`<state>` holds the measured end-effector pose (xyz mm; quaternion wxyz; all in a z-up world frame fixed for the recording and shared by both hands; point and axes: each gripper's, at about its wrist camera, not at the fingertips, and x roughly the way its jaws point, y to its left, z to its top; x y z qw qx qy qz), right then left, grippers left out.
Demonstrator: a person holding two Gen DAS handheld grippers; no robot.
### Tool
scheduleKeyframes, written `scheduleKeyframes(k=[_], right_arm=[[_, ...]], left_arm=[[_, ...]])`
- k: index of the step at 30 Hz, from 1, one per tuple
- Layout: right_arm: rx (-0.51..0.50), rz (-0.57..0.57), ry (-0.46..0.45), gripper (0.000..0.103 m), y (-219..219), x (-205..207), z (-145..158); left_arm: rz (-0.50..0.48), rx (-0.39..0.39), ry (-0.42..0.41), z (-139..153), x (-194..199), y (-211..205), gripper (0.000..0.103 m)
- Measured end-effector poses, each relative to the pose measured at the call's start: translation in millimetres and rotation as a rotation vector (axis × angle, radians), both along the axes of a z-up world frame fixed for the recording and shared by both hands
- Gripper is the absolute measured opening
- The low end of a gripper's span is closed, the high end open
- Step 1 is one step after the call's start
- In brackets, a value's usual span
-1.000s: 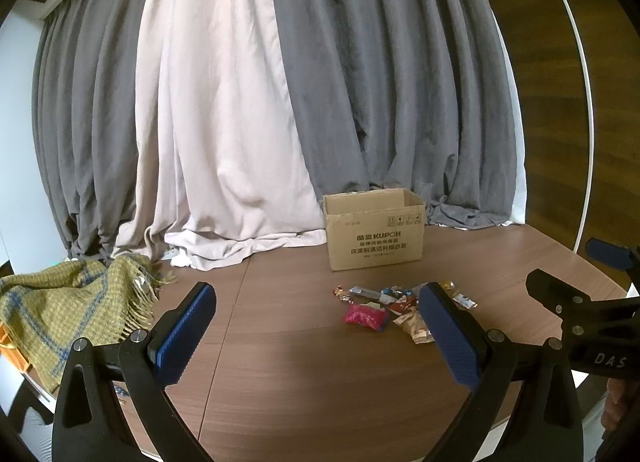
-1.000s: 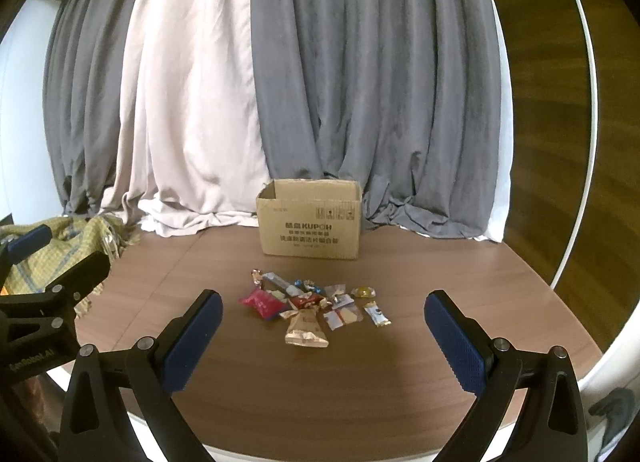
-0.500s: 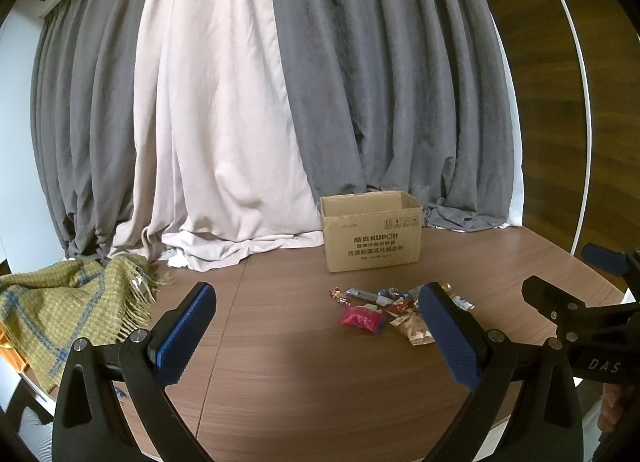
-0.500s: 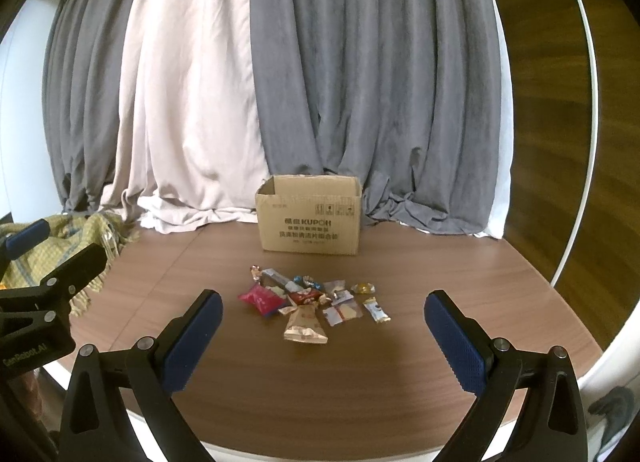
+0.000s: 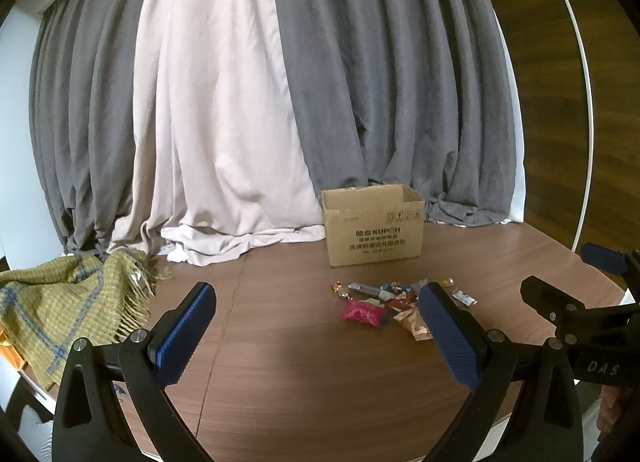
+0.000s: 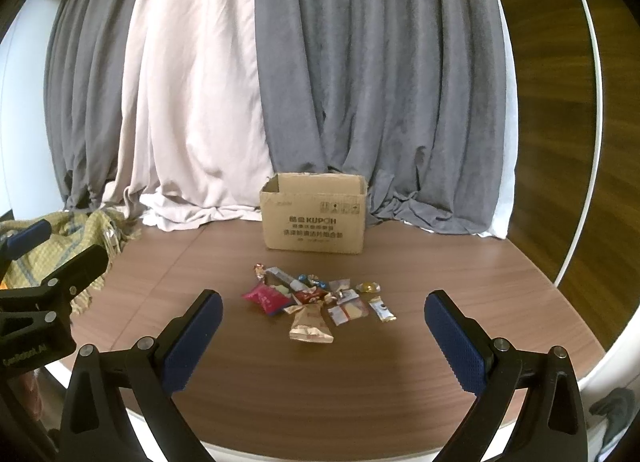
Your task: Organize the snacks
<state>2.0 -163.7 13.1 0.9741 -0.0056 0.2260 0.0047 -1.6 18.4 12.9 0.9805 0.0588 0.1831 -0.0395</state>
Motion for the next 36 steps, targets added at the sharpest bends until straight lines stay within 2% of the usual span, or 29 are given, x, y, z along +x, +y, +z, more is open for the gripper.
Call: scheduleKeyframes(k=[9, 12, 18, 21, 28, 34, 36], right_arm=[[0.009, 0.036, 0.064, 0.102, -7.7, 29.7, -23.0], [0.024, 0.072, 0.095, 0.102, -11.1, 52.1, -34.4], [0.077, 0.133, 0.162, 0.102, -18.1, 95.6, -52.8], [0.064, 0.152, 0.178, 0.101, -15.7, 113.4, -61.4], [0.068, 0.141, 0.239, 0.098, -5.6, 145.6, -79.5], [0.098, 0.062, 0.319, 0.095, 2.7, 170.7, -105.1], [0.116, 0.046, 0.357, 0.09, 4.5, 179.9, -116.0]], left_arm=[[-0.015, 0.019, 0.087, -21.5, 35.9, -11.2, 0.102], [-0.012, 0.024, 0.11, -27.6, 53.9, -16.9, 0.096], [-0.017, 0.023, 0.141, -40.7, 92.5, -24.9, 0.094], [-0.022, 0.018, 0.168, -46.7, 111.7, -24.1, 0.09], [-0.146, -0.019, 0.302, -71.0, 167.3, -20.1, 0.084], [-0.236, -0.032, 0.428, -101.9, 211.8, -16.3, 0.08], [-0.254, -0.042, 0.48, -113.1, 223.8, -14.9, 0.079]])
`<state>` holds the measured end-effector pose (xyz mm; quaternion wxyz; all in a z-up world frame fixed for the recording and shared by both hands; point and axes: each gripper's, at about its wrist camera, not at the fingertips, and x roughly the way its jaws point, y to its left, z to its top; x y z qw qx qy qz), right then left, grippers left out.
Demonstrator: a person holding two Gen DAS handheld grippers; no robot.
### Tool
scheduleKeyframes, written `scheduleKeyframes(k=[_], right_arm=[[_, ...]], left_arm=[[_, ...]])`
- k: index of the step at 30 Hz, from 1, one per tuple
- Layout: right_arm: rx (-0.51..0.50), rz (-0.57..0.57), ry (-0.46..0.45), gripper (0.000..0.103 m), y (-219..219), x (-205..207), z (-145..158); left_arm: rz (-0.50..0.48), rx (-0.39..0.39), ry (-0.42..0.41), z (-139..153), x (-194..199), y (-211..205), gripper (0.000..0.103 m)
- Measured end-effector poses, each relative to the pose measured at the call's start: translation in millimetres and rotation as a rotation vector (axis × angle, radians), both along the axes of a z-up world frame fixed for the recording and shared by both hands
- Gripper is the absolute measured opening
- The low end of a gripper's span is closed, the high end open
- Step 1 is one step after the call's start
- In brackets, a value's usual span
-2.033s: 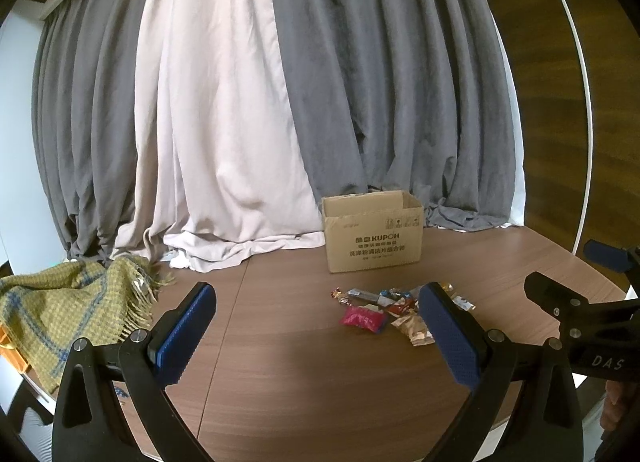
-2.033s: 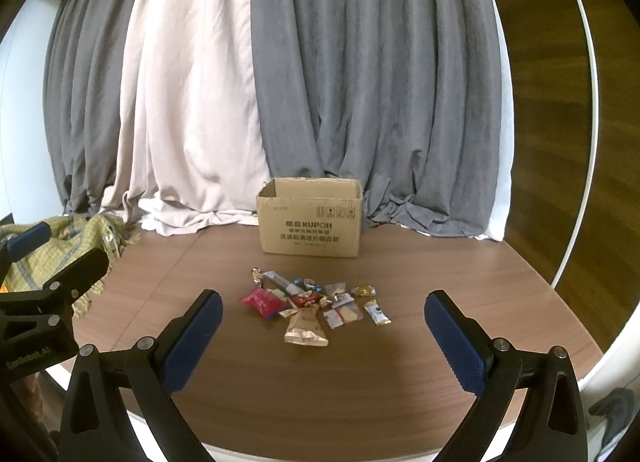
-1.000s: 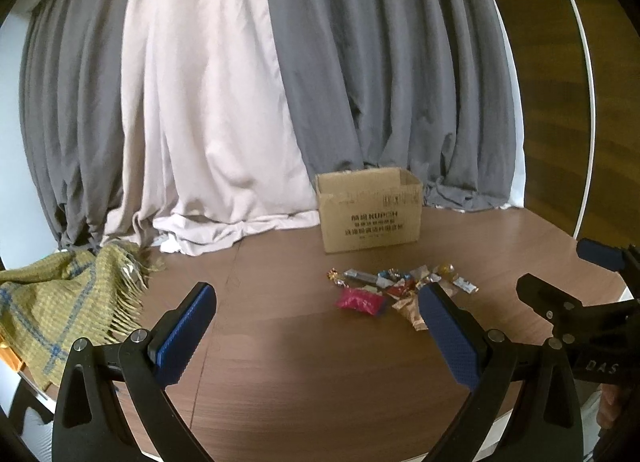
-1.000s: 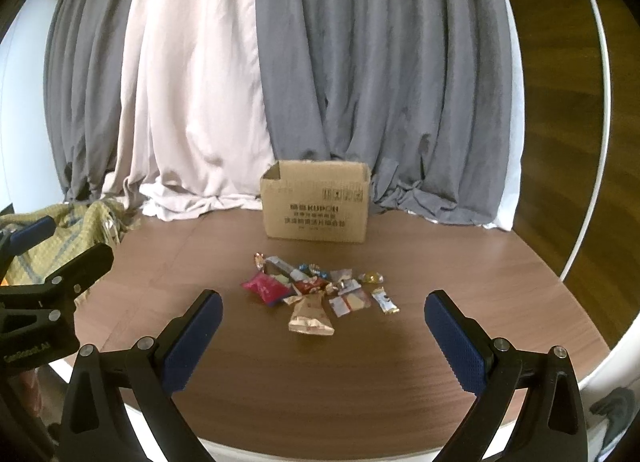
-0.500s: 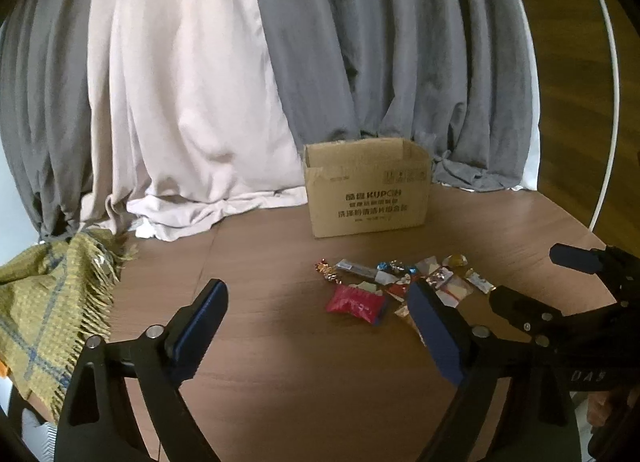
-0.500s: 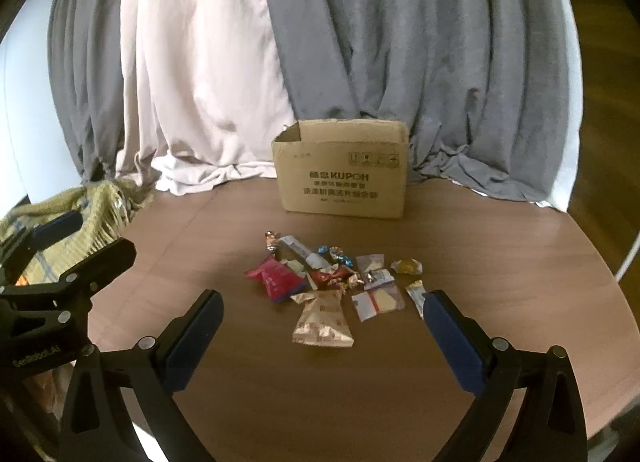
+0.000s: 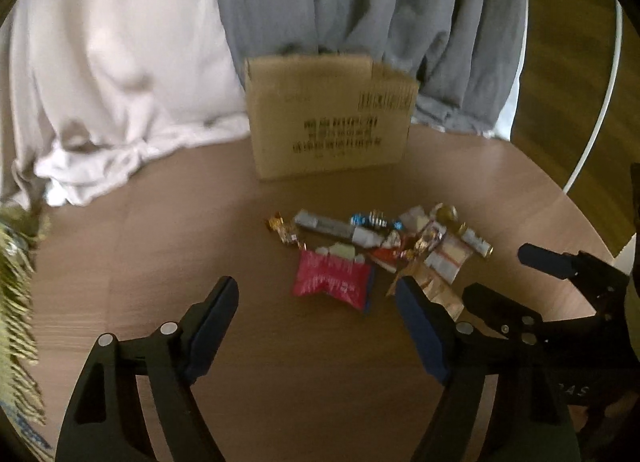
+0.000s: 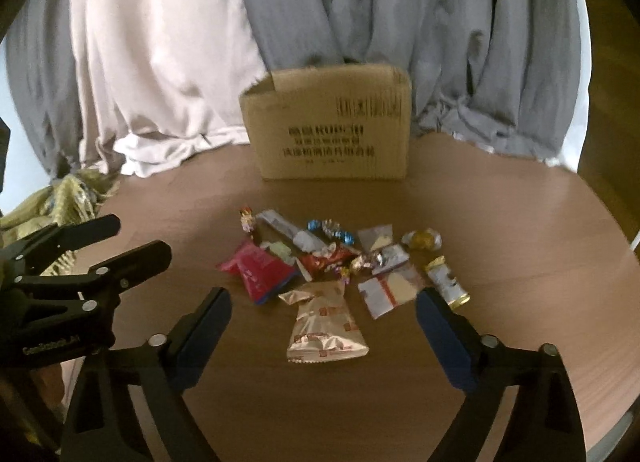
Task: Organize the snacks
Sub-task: 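Grasp the red packet with the left tool while the right tool grasps the gold biscuit bag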
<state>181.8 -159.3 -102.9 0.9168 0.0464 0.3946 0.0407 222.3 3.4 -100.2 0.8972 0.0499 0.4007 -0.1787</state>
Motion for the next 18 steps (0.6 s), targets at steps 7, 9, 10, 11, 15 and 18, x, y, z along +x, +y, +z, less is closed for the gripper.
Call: scheduleKeyframes(k=[7, 9, 10, 11, 15, 18], right_arm=[[0.015, 0.014, 0.111, 0.081, 5.8, 30.8, -30.8], [0.038, 0.0, 0.153, 0.081, 3.6, 39.2, -38.5], [0.046, -0.008, 0.168, 0.081, 2.9, 42.5, -42.0], [0.045, -0.01, 0.183, 0.081, 3.1, 46.1, -45.8], [0.033, -0.006, 0.227, 0.077, 5.1, 55.9, -55.6], [0.037, 0.003, 0.25, 0.077, 6.3, 59.8, -61.4]], left_arm=[[-0.039, -0.003, 0.095, -30.0, 35.6, -0.5, 0.078], [-0.054, -0.002, 0.097, -35.9, 42.9, -2.8, 0.078], [-0.058, -0.004, 0.103, -39.4, 46.9, -3.9, 0.078], [-0.065, -0.014, 0.123, -45.5, 52.5, -4.5, 0.078], [-0.071, -0.06, 0.18, -59.7, 69.2, -6.5, 0.078], [-0.063, -0.075, 0.21, -70.3, 79.2, -7.6, 0.078]])
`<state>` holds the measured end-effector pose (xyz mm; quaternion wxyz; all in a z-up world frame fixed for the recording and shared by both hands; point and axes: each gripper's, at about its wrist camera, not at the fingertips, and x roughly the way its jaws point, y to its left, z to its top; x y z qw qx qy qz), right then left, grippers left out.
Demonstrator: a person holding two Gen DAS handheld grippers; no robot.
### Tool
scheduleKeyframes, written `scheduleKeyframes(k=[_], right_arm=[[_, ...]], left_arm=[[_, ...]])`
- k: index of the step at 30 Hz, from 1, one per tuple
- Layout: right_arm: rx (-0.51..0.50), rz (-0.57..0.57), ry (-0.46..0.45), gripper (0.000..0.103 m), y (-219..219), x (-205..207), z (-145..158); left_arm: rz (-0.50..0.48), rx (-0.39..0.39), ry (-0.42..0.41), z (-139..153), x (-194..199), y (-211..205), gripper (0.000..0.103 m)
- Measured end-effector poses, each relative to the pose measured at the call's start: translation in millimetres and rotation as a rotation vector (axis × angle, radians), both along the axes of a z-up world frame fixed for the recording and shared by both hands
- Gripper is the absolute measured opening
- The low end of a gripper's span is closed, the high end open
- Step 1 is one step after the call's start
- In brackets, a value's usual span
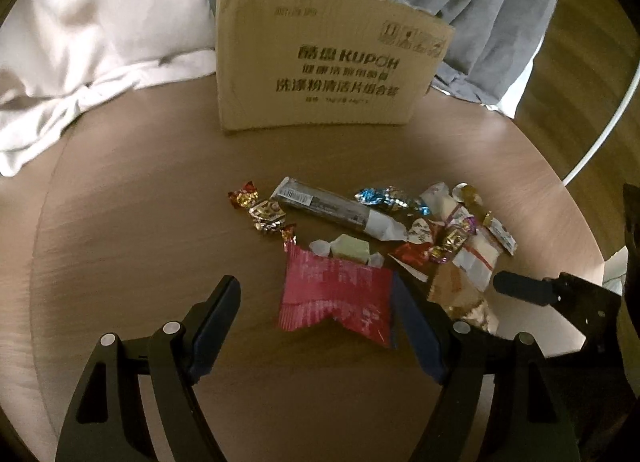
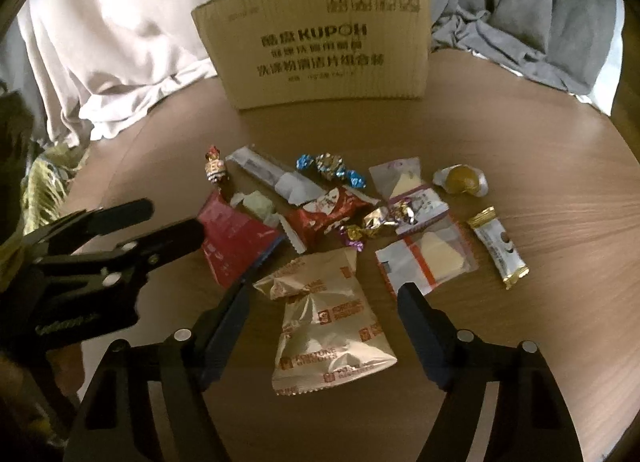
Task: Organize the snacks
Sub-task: 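Grasp the red packet with the left tool while the right tool grasps the gold biscuit bag, then carry both snacks over the cardboard box and open both tools to drop them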
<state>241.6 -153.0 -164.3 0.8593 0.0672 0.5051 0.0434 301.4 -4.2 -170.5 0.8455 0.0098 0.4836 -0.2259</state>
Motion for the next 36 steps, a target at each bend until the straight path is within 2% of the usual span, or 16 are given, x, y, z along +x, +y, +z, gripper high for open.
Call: scheduleKeyframes(k=[8, 10, 14, 17, 20, 25, 27, 32, 36], right_arm=[[0.01, 0.006, 0.037, 0.077, -0.3, 9.9, -13.2], [0.014, 0.009, 0.044, 0.073, -0.6, 11.3, -15.7], [0.023, 0.024, 0.058, 0.064, -1.0, 12.6, -20.7], [0.024, 0.03, 0.051, 0.053, -1.7, 13.4, -20.5], [0.029, 0.031, 0.039, 0.048, -3.2, 12.4, -19.6], [0.05, 0.042, 0.022, 0.046, -4.0, 9.7, -13.9], [0.049, 0.052, 0.004, 0.046, -3.4, 7.6, -8.7], [0.024, 0.07, -0.071, 0.046, -1.3, 1.4, 12.2], [0.037, 0.071, -0.105, 0.046, -3.6, 2.2, 25.3]], left_arm=[[0.024, -0.019, 0.078, -21.6, 8.7, -0.6, 0.078], [0.025, -0.022, 0.083, -23.3, 7.8, -2.5, 0.075], [0.029, -0.031, 0.076, -23.2, 6.5, -4.1, 0.054], [0.033, -0.031, 0.069, -24.4, 6.2, -5.3, 0.052], [0.031, -0.037, 0.064, -23.8, 4.1, -7.4, 0.047], [0.035, -0.027, 0.021, -13.8, -4.5, -9.0, 0.042], [0.036, -0.03, 0.008, -8.9, -8.3, -7.2, 0.031], [0.045, -0.002, -0.062, 7.5, -19.5, -5.7, 0.03], [0.048, -0.019, -0.104, 22.5, -24.6, -3.6, 0.029]])
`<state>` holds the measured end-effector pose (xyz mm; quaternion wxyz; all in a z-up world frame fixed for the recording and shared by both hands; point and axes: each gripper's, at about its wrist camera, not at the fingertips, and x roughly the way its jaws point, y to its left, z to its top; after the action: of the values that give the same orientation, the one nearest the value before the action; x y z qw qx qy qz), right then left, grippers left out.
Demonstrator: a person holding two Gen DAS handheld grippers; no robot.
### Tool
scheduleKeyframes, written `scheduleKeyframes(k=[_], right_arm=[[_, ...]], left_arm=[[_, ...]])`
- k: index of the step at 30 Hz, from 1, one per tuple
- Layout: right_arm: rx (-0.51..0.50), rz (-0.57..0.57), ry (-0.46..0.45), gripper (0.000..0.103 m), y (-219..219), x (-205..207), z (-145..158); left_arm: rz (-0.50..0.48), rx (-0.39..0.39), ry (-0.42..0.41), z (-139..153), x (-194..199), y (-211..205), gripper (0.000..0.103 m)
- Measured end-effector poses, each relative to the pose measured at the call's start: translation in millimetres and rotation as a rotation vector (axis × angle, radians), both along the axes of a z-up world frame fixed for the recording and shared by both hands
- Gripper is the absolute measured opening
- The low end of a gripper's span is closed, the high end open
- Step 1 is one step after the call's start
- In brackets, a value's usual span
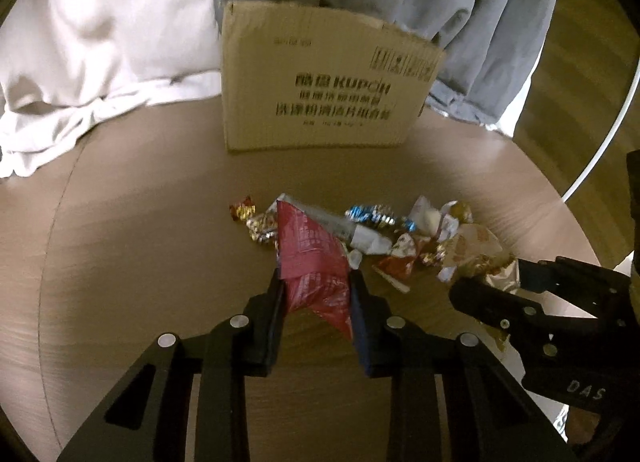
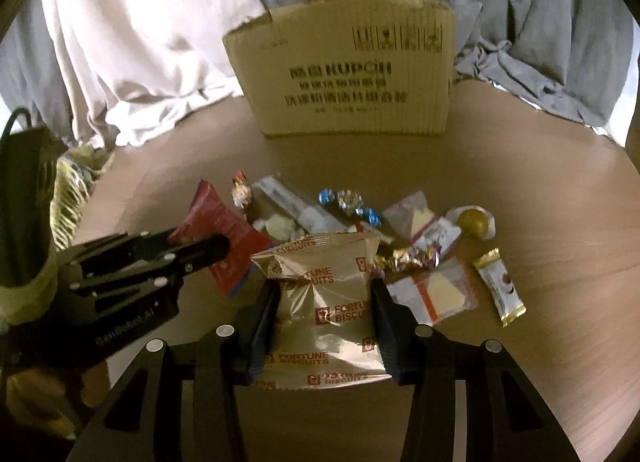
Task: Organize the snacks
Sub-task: 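Carry both snacks over the cardboard box and open both tools to drop them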
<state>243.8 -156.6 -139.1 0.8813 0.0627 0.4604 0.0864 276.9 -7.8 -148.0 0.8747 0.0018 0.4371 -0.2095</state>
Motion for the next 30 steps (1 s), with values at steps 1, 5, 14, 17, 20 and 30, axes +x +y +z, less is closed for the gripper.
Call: scheduleKeyframes(k=[1, 5, 14, 17, 20, 30], right_arm=[[0.006, 0.001, -0.01, 0.046, -0.4, 0.2, 3.7], [0.022, 0.009, -0.055, 0.046, -1.6, 0.2, 18.5], [0.03, 0.008, -0.185, 0.046, -9.0, 9.0, 58.7], [0.033, 0.007, -0.244, 0.046, -11.7, 16.9, 77.1], [0.028, 0.006, -0.298, 0.046, -12.6, 27.3, 93.8], [0.013, -0.008, -0.394, 0.046, -20.6, 79.7, 136.1]], left_arm=[[0.002, -0.008, -0.009, 4.3, -1.1, 0.3, 0.029], [0.011, -0.022, -0.059, 25.4, -3.7, 0.9, 0.029], [0.015, -0.034, -0.202, 77.5, 4.1, -1.1, 0.029], [0.021, -0.042, -0.254, 95.3, 12.5, -0.3, 0.029], [0.025, -0.047, -0.294, 112.1, 23.2, -0.2, 0.029], [0.031, -0.04, -0.387, 148.6, 70.2, -7.4, 0.029]])
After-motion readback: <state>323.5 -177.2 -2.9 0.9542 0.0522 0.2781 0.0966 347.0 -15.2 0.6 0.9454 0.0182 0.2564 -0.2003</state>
